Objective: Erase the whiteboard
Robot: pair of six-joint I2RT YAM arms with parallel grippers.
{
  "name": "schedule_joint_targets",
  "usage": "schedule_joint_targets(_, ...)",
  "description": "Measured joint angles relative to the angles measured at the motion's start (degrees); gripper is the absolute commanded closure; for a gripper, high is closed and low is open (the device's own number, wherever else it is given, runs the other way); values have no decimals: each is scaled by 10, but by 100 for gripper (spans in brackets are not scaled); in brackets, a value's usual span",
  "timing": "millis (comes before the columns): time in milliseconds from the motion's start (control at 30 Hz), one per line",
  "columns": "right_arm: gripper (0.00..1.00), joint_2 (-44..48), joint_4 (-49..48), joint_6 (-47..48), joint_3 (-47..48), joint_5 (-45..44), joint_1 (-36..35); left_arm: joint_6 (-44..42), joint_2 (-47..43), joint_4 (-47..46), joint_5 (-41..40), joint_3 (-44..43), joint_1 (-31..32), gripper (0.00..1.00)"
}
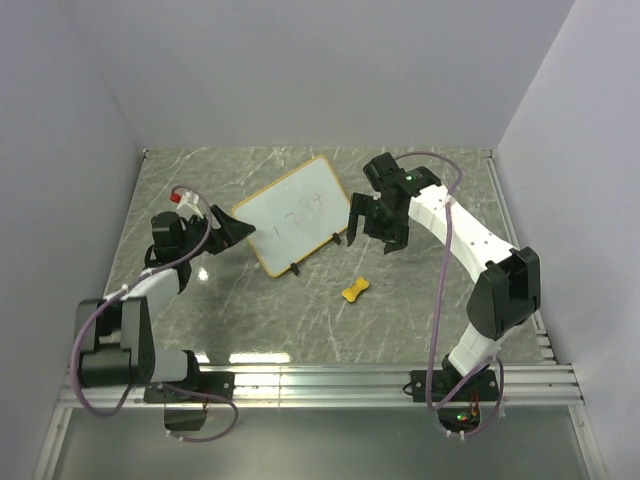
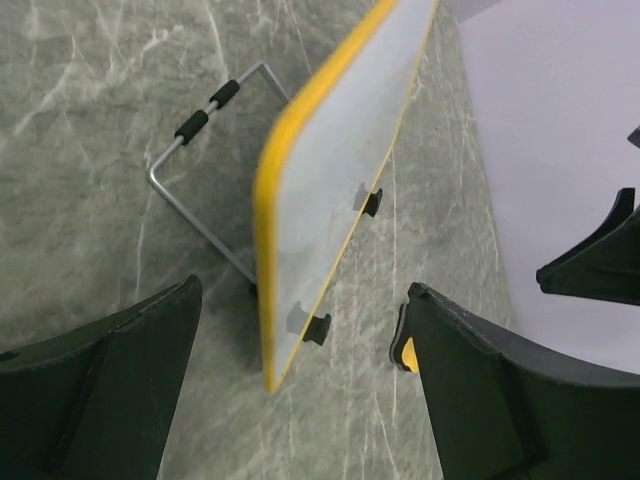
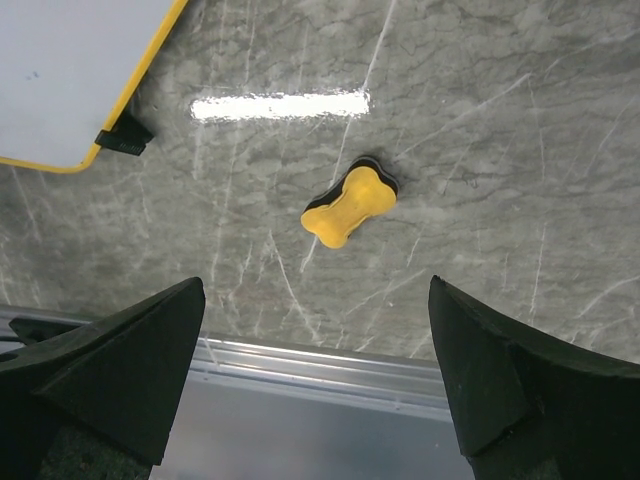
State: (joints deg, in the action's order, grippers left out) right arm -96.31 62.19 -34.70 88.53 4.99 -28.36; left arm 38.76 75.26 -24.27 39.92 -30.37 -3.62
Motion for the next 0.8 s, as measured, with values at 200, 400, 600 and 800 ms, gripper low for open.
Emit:
schedule_joint_targets(200,0,0,-1,-1,-20,-4,0,54,120,-124,35,0,-1,14)
schedule_joint_targets(400,0,0,-29,-5,-44,-9,0,104,168,-226,62,0,-1,31)
schedule_joint_targets(600,3,-2,-55,-46,-111,-18,-18,120,171,-273,80,0,0,46)
schedule_joint_targets(800,6,-6,-61,-89,-138,-36,-45,120,171,-272,84,0,4,59)
